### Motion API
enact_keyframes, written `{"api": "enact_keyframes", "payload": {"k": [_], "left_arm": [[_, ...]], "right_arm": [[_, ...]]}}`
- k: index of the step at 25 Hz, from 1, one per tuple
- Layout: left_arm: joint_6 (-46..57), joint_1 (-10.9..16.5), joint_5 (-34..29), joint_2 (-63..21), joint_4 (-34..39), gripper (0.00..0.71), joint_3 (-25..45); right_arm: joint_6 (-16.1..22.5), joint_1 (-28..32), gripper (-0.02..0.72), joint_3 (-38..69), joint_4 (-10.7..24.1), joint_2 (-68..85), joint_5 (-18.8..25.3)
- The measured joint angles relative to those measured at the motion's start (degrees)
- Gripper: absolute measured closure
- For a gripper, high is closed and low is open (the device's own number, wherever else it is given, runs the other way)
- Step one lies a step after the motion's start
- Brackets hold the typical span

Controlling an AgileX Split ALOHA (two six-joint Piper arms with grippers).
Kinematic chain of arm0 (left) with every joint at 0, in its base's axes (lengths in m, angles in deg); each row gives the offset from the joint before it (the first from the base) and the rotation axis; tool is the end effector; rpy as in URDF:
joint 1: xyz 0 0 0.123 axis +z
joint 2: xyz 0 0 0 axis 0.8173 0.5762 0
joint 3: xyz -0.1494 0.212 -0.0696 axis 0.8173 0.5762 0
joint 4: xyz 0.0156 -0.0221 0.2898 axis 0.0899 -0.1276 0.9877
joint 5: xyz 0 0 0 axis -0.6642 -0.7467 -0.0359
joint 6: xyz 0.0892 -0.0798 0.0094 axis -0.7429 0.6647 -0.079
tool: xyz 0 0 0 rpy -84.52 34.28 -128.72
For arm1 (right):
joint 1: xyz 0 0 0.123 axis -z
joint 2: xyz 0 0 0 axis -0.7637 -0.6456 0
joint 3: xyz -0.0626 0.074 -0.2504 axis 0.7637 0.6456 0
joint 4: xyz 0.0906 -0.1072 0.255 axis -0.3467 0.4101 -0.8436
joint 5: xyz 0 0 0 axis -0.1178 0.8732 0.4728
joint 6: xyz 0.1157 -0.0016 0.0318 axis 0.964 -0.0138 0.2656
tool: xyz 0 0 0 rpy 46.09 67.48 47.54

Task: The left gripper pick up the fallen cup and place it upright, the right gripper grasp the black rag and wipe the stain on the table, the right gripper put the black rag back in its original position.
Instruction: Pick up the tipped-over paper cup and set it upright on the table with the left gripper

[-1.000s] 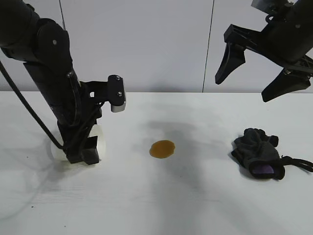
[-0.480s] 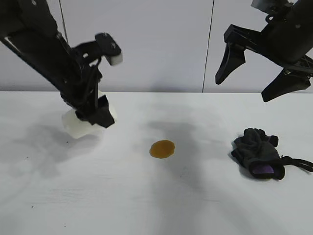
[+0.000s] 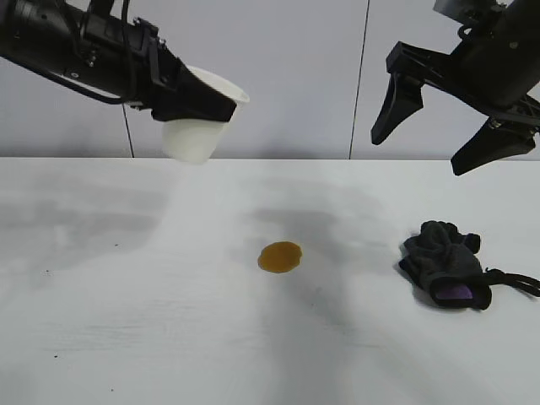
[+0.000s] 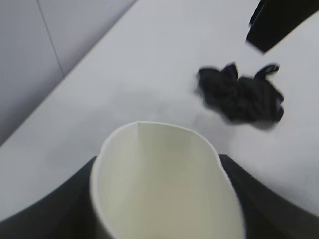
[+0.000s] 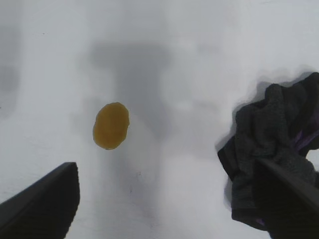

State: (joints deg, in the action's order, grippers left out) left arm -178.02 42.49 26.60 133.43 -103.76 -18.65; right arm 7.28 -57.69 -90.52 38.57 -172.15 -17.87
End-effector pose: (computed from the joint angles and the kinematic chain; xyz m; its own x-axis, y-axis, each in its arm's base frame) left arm 0.4140 -0.1848 0.1710 -0.0871 0.3438 -0.9350 0.9288 0.3674 0.0486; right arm 0.3857 0.0827 0.1821 -0.8899 0.1004 -0.4450 -0.0523 0.9466 0.3180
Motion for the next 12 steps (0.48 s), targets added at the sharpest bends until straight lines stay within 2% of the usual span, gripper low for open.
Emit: {"api": "enact_keyframes", "payload": {"k": [3,6,12], "left_arm": [[-2.32,2.30,-6.58,3.25,-4.98,0.273,0.22],[-6.36,3.60,-13.06,7.45,-5.55,0.273,0.75],[-13.42,3.78,-15.60,14.08,-5.83,0.273,0.93]], "right_arm": [[0.00,0.00,0.052,0.00,0.00,0.00,0.00],[0.00,0.00,0.052,0.00,0.00,0.00,-0.01],[0.00,0.00,0.052,0.00,0.00,0.00,-0.01]]}}
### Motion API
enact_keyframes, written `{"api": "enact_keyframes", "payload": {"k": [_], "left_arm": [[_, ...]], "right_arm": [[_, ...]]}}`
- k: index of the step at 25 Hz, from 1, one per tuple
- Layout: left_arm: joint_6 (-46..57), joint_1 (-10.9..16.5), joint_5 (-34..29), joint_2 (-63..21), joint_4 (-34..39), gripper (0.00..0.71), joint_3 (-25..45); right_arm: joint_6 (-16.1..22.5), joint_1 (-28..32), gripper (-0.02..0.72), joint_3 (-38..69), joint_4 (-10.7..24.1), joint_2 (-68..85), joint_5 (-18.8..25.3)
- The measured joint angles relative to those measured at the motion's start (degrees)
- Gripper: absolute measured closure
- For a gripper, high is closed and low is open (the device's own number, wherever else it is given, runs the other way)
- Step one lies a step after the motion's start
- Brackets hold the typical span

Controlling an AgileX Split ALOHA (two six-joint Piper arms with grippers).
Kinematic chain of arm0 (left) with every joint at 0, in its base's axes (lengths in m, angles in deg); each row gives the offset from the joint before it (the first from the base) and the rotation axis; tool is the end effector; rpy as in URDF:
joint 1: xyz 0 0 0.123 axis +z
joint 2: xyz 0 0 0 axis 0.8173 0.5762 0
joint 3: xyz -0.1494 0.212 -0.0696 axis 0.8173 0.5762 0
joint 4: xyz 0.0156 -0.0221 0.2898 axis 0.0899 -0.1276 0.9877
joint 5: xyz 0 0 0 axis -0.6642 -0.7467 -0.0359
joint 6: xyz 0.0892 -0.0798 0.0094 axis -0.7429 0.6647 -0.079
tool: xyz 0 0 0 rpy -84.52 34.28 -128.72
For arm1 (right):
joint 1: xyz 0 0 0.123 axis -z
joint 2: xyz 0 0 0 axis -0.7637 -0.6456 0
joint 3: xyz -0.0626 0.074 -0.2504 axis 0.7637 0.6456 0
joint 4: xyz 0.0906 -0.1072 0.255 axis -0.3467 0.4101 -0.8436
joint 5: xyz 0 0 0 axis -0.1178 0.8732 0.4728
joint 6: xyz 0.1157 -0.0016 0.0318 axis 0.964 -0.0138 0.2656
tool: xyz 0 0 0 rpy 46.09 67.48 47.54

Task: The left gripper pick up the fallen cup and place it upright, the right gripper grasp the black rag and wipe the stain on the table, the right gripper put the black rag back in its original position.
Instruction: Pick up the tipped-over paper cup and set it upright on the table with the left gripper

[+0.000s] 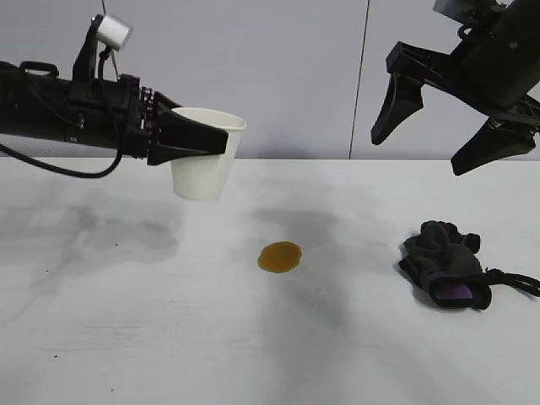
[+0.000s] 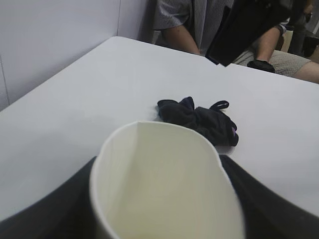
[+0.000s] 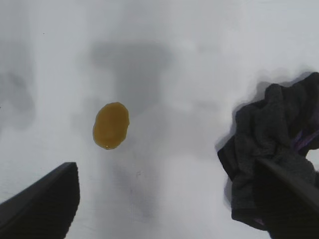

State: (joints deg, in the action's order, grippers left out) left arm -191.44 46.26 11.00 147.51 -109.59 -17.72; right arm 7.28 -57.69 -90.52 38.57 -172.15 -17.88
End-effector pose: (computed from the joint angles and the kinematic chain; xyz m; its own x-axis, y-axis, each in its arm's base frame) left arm 0.4073 -0.1713 0.0856 -0.1156 0.2234 -0.9678 0.9714 0.2288 -0.0632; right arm 0.3857 0.0827 0.1821 -0.8898 0.1004 -0.4452 -0.0523 0.9466 0.3180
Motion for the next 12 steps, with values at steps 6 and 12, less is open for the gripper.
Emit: {"api": "enact_keyframes", "payload": {"k": [6,12], "left_arm": [[-5.84,0.00,0.00,3.89,-0.51,0.273,0.57],[-15.05,1.00,0.00,4.01,-0.85,0.275,5.81]], "right_arm": [[-0.12,0.00,0.052,0.00,0.19,0.00,0.00],[-0.17,0.00,0.052,0.00,0.24,0.00,0.05]]}}
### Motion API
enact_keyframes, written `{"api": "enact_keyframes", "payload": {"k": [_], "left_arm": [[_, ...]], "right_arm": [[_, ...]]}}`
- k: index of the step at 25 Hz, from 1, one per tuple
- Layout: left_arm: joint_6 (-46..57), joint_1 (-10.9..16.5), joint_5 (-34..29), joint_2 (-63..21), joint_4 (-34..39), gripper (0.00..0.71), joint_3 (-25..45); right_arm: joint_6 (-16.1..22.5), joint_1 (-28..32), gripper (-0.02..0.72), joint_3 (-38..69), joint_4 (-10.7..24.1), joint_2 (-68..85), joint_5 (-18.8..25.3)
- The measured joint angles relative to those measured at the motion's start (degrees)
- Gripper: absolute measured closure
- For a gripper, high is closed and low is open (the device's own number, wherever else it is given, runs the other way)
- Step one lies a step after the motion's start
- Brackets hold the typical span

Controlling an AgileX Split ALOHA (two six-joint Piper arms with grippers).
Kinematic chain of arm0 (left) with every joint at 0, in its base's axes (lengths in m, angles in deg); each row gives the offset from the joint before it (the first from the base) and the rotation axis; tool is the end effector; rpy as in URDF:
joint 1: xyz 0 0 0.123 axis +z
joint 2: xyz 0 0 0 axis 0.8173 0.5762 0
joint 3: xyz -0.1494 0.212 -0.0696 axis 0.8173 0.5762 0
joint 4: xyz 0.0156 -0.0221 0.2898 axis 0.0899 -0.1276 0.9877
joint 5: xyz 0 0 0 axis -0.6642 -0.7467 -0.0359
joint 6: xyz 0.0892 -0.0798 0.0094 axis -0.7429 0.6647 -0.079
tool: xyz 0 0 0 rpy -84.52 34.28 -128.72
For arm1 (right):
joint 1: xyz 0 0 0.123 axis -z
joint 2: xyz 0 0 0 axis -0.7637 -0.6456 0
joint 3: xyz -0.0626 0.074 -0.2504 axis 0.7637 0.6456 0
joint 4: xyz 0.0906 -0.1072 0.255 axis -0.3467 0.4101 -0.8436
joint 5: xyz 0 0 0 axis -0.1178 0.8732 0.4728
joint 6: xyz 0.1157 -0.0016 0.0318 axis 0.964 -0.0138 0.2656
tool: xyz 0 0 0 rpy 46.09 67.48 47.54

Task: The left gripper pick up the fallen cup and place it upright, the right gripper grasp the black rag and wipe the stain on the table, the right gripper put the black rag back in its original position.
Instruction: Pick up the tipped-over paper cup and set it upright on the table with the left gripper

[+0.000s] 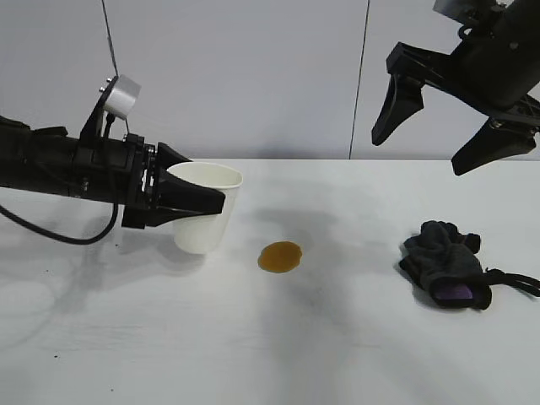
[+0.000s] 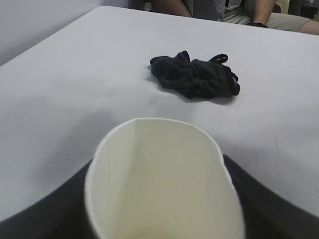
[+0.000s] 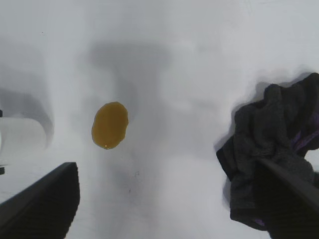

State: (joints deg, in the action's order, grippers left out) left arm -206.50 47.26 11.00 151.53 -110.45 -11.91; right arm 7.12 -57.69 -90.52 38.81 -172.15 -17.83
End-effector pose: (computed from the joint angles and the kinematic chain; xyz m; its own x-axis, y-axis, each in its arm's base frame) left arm 0.3815 -0.1601 0.0346 -0.0311 0.2914 -0.9561 0.9814 0.1901 0.0259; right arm 0.3856 0.0824 0.1819 -0.8900 0.0943 -0.4462 -0.0566 0.9480 0.3132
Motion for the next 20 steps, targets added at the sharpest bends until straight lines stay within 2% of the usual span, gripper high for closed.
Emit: {"api": "enact_keyframes", "payload": {"k": [6,10,12,15,20], "left_arm": [[-3.13,3.81,0.07,0.00,-0.16,0.277,1.84],[-3.37,4.06,0.08,0.00,-0.21,0.275,1.84],[-3.42,4.06,0.08,0.00,-0.21,0.221,1.84],[-3.42,4.06,0.08,0.00,-0.21,0.081,1.84],[-3.36,4.06,0.08,0.00,-0.21,0.023,1.84]], "right_arm": [[0.00,0.00,0.052,0.00,0.00,0.00,0.00],[0.00,0.00,0.052,0.00,0.18,0.00,0.00],[0.00,0.00,0.052,0.00,0.18,0.00,-0.05],[0.00,0.00,0.052,0.00,0.18,0.00,-0.05],[0.00,0.00,0.052,0.00,0.18,0.00,0.11]]}}
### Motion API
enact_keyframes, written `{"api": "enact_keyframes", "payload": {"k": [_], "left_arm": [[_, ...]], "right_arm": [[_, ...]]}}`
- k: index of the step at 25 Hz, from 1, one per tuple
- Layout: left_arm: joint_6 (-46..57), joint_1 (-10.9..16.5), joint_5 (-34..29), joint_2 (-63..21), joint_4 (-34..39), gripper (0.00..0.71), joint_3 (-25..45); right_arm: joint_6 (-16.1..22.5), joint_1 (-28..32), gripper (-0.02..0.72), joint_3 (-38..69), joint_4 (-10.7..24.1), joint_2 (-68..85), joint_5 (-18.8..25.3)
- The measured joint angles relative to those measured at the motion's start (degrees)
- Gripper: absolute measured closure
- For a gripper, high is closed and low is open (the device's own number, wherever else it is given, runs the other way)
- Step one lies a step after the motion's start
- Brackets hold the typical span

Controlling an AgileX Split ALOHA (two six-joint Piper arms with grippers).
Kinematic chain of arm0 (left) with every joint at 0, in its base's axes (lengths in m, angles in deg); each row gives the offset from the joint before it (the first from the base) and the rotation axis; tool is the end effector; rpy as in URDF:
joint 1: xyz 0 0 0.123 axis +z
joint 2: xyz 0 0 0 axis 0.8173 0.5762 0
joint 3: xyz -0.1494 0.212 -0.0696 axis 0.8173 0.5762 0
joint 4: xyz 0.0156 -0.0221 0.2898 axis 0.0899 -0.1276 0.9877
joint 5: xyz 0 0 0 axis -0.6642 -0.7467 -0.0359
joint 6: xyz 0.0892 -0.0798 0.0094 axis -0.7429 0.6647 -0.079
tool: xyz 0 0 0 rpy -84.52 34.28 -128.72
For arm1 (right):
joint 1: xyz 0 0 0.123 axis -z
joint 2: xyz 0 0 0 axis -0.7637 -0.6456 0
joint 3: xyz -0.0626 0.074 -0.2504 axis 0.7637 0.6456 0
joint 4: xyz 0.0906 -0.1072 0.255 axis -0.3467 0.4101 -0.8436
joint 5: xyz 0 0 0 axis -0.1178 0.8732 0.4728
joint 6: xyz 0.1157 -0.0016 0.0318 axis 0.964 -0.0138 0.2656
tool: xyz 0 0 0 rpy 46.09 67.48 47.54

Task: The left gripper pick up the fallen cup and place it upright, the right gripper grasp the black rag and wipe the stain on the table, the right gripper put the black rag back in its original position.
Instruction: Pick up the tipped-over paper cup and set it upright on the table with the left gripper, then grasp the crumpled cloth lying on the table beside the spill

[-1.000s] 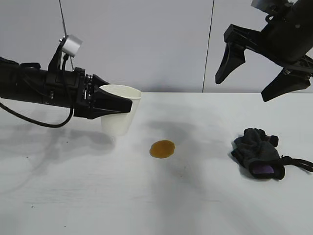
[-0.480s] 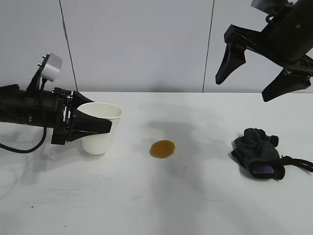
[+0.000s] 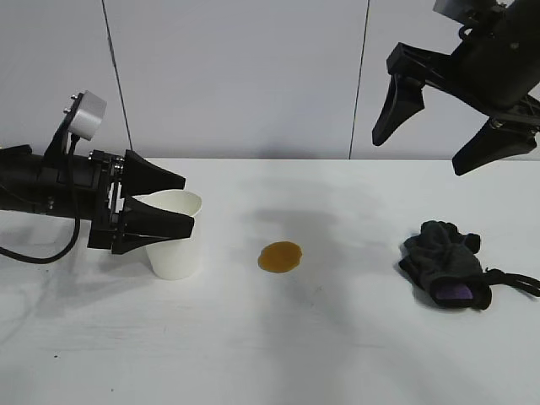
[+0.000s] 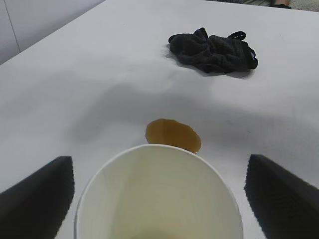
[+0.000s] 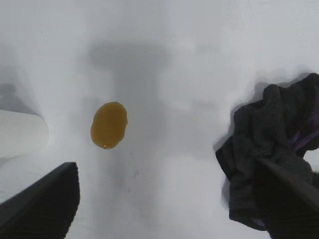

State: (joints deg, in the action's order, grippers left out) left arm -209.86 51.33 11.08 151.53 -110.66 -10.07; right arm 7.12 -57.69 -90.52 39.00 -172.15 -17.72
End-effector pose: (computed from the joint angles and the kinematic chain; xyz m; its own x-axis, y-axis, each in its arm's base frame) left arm 0.3834 -0.1320 0.0282 -0.0270 0.3043 -0.9522 0.9680 0.2455 0.0510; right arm 0.3854 0.0822 0.1817 -0.8908 0.0912 -0.4452 -0.0581 0.9488 0.3105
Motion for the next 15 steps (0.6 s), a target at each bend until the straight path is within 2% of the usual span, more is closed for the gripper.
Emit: {"api": "enact_keyframes", "payload": {"k": [5,9,12,15], "left_arm": [[4.65,0.00,0.06,-1.84,0.05,0.017,0.04],[17.15,0.00,1.77,-8.00,0.17,0.017,0.07],[33.73,-0.43,11.89,-14.42,2.92,0.017,0.07],[57.87,-1.78,24.05,-20.59,10.58,0.017,0.07]], "right_arm": [[-0.14,0.00,0.052,0.00,0.46,0.00,0.19],[-0.20,0.00,0.052,0.00,1.04,0.00,0.62],[-0.20,0.00,0.052,0.00,1.11,0.00,0.69],[-0.20,0.00,0.052,0.00,1.11,0.00,0.69]]}}
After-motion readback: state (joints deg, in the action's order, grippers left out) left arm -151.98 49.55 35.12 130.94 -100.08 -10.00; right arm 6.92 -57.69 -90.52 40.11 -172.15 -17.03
